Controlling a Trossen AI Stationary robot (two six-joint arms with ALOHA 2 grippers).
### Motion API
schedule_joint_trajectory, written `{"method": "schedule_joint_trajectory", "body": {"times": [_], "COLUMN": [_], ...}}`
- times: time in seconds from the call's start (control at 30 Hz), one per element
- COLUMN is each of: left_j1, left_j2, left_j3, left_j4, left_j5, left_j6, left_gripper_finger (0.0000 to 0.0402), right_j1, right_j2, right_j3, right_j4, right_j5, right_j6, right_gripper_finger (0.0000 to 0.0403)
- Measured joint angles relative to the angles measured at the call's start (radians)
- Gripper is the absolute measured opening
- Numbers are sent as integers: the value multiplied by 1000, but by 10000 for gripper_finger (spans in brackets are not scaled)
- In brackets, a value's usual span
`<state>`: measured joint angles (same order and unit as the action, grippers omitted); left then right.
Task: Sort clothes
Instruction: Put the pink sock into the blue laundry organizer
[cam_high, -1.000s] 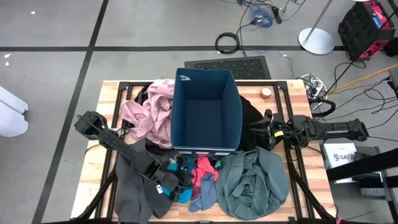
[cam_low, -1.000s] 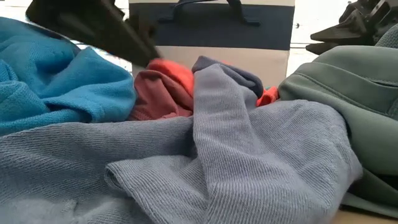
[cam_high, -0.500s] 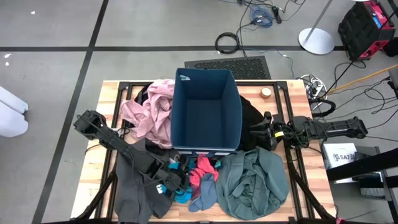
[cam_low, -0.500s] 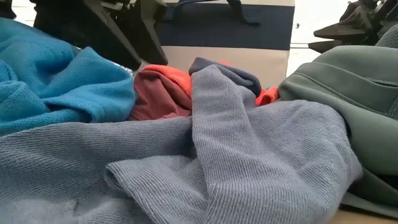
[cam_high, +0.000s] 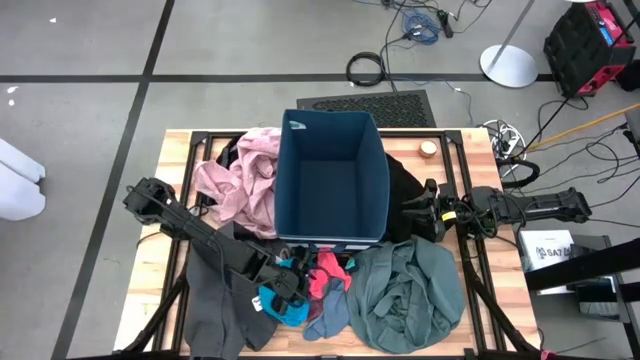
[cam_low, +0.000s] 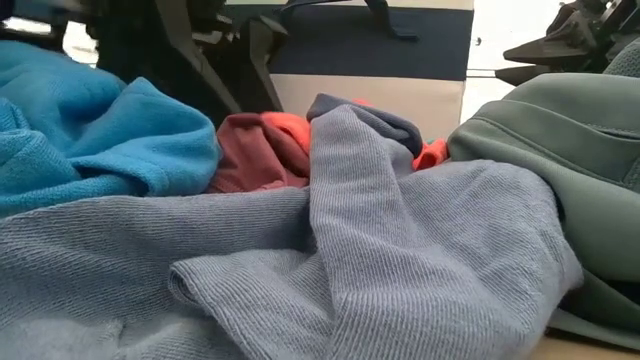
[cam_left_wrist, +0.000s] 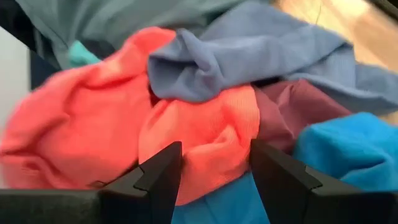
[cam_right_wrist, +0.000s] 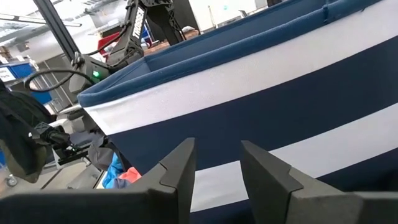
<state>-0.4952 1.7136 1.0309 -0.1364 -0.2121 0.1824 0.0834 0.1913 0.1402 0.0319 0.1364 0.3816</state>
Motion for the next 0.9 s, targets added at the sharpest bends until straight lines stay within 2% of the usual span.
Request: {"method": "schedule_joint_trajectory", "body": {"times": [0.17, 0.4, 0.47, 0.57, 0.67, 0.9], "left_j1": [-2, -2, -2, -2, -2, -2], "left_j2": [3, 3, 3, 3, -2, -38], "left_j3": [0, 35, 50, 83, 128, 291], "left_j4": [2, -4, -7, -17, -97, -272], "left_j5": [2, -2, 0, 4, -2, -125], "left_j6": [7, 7, 7, 8, 13, 92], "left_gripper_finger": [160, 35, 13, 18, 20, 21], "right_j1": [0, 0, 0, 0, 0, 0], "right_j2": [0, 0, 0, 0, 0, 0], "right_j3": [0, 0, 0, 0, 0, 0], "right_j4": [0, 0, 0, 0, 0, 0], "right_j5": [3, 3, 3, 3, 2, 2], "right_j6": [-4, -4, -4, -4, -4, -4], "right_gripper_finger": [116, 116, 116, 116, 116, 116]}}
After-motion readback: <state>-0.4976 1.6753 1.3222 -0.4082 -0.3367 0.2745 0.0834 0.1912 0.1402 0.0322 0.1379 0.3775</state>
